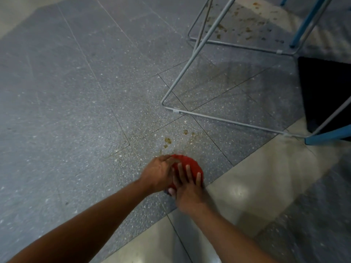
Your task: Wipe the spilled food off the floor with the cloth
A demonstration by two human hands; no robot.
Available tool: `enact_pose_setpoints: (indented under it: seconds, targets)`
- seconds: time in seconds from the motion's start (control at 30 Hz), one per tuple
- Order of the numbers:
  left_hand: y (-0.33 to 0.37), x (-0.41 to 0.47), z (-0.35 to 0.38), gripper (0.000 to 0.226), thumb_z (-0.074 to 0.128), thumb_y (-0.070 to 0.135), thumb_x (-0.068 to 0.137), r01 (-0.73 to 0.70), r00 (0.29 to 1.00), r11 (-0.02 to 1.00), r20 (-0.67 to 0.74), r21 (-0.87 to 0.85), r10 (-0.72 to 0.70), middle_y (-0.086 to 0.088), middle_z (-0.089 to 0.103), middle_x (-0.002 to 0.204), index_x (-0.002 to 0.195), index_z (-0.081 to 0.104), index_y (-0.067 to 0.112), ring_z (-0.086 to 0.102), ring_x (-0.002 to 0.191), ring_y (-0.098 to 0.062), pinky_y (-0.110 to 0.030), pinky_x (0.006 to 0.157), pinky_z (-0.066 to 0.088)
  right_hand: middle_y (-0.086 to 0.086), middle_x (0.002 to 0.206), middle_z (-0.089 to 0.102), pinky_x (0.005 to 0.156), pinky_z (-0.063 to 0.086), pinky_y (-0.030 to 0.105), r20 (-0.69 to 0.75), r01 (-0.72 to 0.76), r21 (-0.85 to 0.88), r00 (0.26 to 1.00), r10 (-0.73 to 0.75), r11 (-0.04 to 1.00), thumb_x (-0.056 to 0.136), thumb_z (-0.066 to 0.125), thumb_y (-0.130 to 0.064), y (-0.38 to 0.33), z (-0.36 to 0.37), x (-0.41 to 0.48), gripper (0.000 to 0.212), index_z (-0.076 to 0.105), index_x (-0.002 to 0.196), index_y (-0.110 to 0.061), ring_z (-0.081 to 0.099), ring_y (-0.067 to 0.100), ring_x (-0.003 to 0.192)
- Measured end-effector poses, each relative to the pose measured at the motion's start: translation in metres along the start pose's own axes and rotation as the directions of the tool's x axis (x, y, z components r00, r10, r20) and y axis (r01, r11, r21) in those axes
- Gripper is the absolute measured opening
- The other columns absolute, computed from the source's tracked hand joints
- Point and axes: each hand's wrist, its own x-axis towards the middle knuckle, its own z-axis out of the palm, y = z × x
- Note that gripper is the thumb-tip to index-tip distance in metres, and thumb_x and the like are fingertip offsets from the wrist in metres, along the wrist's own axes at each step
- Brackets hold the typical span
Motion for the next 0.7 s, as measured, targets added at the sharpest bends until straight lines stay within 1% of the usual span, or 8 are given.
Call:
enact_pose_setpoints:
  seconds: [0.07,0.2,0.3,0.33,0.4,0.5,0.57,0.7]
  targets:
    - [0.005,0.006,0.002,0.044,0.055,0.022,0.104,-0.006,1.000,1.000,-0.006,0.012,0.006,-0.010,0.066,0.147,0.147,0.062,0.018,0.063,0.132,-0.029,-0.032,0.111,0.045,0.003,0.167,-0.028,0.116,-0.011,0.068,0.006,0.021,-0.038,1.000,-0.021,0.999,0.104,0.024,-0.054,0.006,-0.001,0.010,0.074,-0.016,0.159,-0.026,-0.028,0.032,0.152]
    - [0.011,0.003,0.001,0.050,0.048,0.022,0.091,-0.061,0.997,0.998,-0.036,0.026,0.062,-0.015,0.075,0.127,0.135,0.071,0.012,0.072,0.112,-0.031,-0.029,0.095,0.046,0.000,0.165,-0.031,0.118,-0.007,0.067,0.044,-0.019,-0.028,0.999,0.020,0.999,0.105,0.027,-0.044,0.011,-0.038,0.048,0.070,-0.013,0.161,-0.029,-0.025,0.032,0.153]
    - [0.006,0.000,0.003,0.040,0.063,0.004,0.087,-0.084,0.992,0.996,-0.094,0.019,0.086,-0.016,0.078,0.119,0.126,0.074,0.005,0.078,0.101,-0.026,-0.025,0.089,0.049,0.005,0.165,-0.031,0.117,-0.008,0.068,0.059,-0.004,-0.013,0.998,0.004,1.000,0.105,0.027,-0.045,-0.001,-0.030,0.032,0.073,-0.015,0.161,-0.024,-0.024,0.036,0.152]
    - [0.001,-0.001,0.006,0.038,0.064,0.003,0.093,-0.087,0.991,0.996,-0.096,0.020,0.089,-0.016,0.076,0.124,0.130,0.072,0.004,0.077,0.108,-0.023,-0.024,0.093,0.049,0.007,0.165,-0.030,0.117,-0.010,0.067,0.066,0.030,-0.025,0.997,-0.028,0.999,0.104,0.027,-0.048,-0.007,-0.023,0.020,0.075,-0.015,0.161,-0.022,-0.024,0.036,0.152]
    - [-0.004,-0.002,0.013,0.045,0.056,0.017,0.108,-0.048,0.999,0.999,-0.004,0.001,0.048,-0.011,0.060,0.152,0.152,0.055,0.010,0.061,0.137,-0.021,-0.026,0.110,0.044,0.007,0.167,-0.026,0.117,-0.010,0.066,0.127,0.083,-0.030,0.989,-0.078,0.996,0.104,0.028,-0.054,-0.010,-0.017,0.003,0.079,-0.014,0.161,-0.020,-0.023,0.036,0.153]
    - [-0.014,-0.006,0.035,0.064,0.061,0.025,0.106,0.032,0.991,0.999,0.132,-0.026,-0.029,-0.005,0.032,0.173,0.165,0.036,0.019,0.043,0.153,-0.025,-0.032,0.120,0.042,0.003,0.171,-0.007,0.122,0.000,0.063,0.223,0.135,0.138,0.961,-0.163,0.981,0.099,0.046,-0.054,0.003,-0.048,0.008,0.084,0.002,0.163,-0.024,-0.011,0.033,0.156]
    - [-0.017,-0.011,0.047,0.076,0.064,0.027,0.104,0.028,0.993,0.998,0.115,-0.052,-0.022,-0.004,0.018,0.178,0.169,0.026,0.020,0.023,0.163,-0.024,-0.035,0.127,0.033,0.006,0.169,0.016,0.124,0.016,0.054,0.159,0.150,0.252,0.968,-0.194,0.956,0.099,0.051,-0.040,0.020,-0.072,0.013,0.068,0.026,0.160,-0.024,0.012,0.033,0.155]
    - [-0.015,-0.013,0.078,0.066,0.036,0.046,0.114,-0.012,0.998,0.996,0.062,0.089,0.006,-0.008,-0.003,0.179,0.171,0.009,0.027,-0.005,0.167,-0.029,-0.047,0.135,0.007,-0.001,0.159,0.042,0.120,0.032,0.037,-0.032,0.100,0.208,0.995,-0.096,0.973,0.100,0.052,-0.028,0.067,-0.098,0.013,0.048,0.052,0.147,-0.023,0.037,0.026,0.146]
